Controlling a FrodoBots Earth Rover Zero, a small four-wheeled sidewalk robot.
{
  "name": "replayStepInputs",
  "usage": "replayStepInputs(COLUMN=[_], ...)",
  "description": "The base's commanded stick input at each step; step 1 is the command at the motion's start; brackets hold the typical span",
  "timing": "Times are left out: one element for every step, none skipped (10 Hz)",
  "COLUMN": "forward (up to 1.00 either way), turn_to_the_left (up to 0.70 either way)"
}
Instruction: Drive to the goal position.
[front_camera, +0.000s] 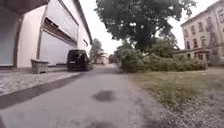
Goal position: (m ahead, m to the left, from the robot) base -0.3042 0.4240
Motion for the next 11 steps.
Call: replayStepInputs(forward=[0.70,0.70,0.70,0.70,0.70,0.70,0.70,0.70,0.70,0.70,0.70], turn_to_the_left=[-0.13,0.00,0.00,0.00,0.00,0.00,0.00,0.00,0.00,0.00,0.00])
